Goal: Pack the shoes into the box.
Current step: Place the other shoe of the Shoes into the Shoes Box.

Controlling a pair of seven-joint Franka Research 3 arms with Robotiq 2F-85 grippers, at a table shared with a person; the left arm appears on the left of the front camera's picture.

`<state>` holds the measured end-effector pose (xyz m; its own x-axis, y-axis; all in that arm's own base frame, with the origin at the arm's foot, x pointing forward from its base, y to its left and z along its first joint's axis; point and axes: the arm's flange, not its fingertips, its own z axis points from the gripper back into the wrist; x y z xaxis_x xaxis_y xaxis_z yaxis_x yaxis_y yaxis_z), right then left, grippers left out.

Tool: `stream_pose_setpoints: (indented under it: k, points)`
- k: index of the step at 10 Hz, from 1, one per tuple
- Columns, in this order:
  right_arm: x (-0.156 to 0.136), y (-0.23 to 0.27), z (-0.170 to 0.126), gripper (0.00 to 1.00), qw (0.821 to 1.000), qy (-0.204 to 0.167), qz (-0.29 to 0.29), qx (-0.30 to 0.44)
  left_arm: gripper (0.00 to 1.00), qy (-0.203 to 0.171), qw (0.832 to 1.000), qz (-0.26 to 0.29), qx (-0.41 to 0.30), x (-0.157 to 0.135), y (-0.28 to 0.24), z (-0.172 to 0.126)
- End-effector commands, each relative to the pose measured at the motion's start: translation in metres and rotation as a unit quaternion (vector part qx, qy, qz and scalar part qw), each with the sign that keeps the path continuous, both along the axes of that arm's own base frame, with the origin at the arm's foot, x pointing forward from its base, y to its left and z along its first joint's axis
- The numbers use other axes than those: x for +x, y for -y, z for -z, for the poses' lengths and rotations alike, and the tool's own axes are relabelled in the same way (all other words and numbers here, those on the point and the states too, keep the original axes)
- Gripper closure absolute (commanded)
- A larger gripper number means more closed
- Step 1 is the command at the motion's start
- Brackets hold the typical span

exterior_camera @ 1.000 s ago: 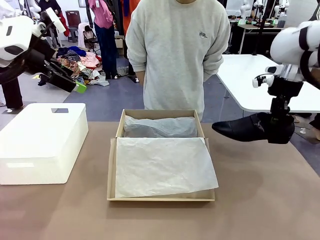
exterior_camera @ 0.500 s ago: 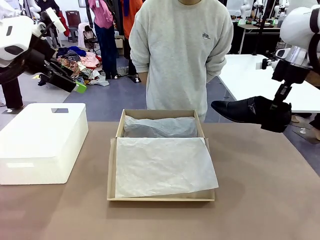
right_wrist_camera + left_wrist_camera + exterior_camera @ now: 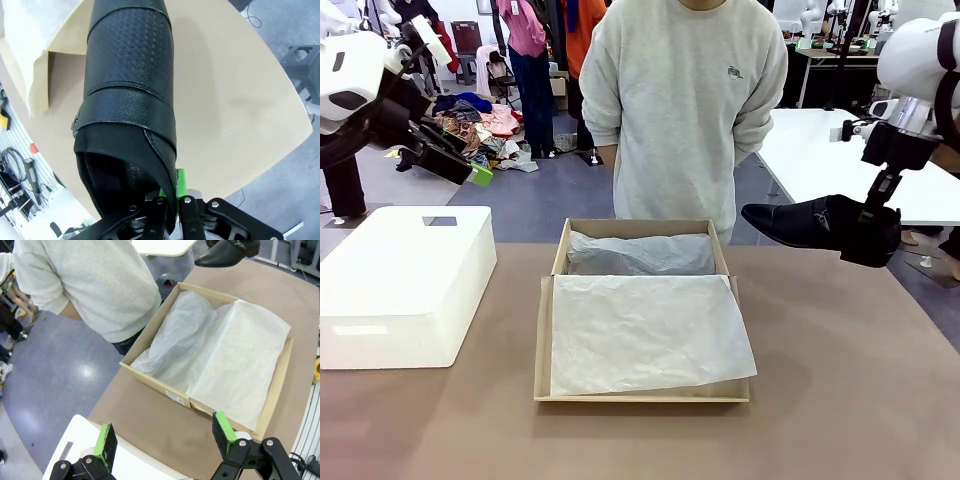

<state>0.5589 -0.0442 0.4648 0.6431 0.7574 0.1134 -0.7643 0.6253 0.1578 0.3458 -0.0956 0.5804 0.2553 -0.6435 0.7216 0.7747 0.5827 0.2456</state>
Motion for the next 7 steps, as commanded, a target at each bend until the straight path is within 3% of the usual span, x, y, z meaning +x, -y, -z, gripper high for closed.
stream_pose_setpoints:
  k: [1, 3, 7]
  points:
    - [0.000, 0.001, -0.007, 1.00, 1.000, 0.000, 0.001, 0.004, 0.00, 0.006, 1.000, 0.003, -0.005, 0.001, 0.000, 0.000]
    - [0.000, 0.000, 0.000, 1.00, 1.000, 0.000, 0.000, 0.000, 0.00, 0.006, 1.000, 0.003, -0.005, 0.001, 0.000, 0.000]
    - [-0.038, -0.048, -0.048, 1.00, 0.980, 0.037, 0.193, 0.017, 0.00, 0.006, 1.000, 0.003, -0.005, 0.001, 0.000, 0.000]
